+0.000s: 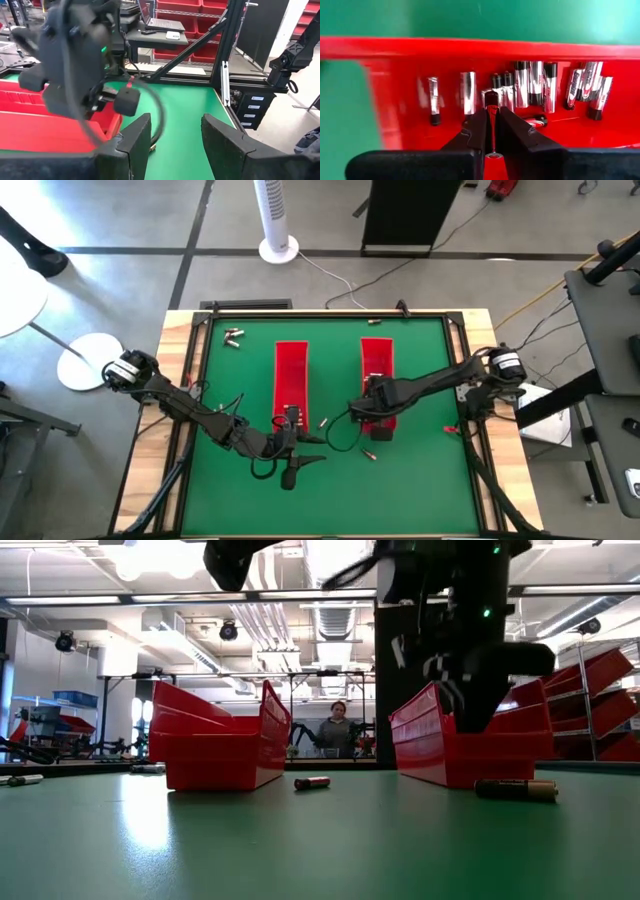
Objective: Sort batteries
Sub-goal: Put the silver battery into the right red bin
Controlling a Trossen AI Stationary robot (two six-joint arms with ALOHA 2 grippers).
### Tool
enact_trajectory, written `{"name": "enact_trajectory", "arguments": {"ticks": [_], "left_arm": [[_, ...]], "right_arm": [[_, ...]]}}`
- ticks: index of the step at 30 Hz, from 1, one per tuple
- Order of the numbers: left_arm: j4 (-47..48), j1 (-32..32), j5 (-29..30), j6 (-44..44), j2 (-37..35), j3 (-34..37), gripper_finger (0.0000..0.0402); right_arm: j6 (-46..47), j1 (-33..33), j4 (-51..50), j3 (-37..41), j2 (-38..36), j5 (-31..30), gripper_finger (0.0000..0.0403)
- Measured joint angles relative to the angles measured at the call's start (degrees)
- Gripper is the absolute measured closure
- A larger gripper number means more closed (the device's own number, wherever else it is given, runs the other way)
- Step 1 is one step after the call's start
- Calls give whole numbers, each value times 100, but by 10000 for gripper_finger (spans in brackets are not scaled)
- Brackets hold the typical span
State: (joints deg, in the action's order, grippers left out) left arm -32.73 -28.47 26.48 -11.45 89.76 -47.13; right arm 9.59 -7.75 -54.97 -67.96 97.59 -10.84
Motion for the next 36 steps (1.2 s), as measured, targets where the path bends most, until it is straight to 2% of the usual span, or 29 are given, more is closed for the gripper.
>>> {"name": "enact_trajectory", "arguments": {"ticks": [8,16,19,24,28,33,36], "left_arm": [[43,0,0,-12,0,2,247],[74,0,0,-120,2,2,247],[68,0,0,-128,2,2,247],[70,2,0,-180,2,2,247],[72,2,-1,-401,2,2,247],[141,2,0,-586,2,2,247],[657,106,-2,-1571,2,-12,247]], "right_arm": [[-119,316,114,149,128,60,374],[-65,361,380,284,126,58,369],[-64,361,442,339,126,58,343],[-63,341,379,257,123,40,276],[-68,194,-139,-70,29,-5,234],[178,-215,-986,-573,-340,-571,212],[628,-612,-1199,-825,-626,-737,209]]}}
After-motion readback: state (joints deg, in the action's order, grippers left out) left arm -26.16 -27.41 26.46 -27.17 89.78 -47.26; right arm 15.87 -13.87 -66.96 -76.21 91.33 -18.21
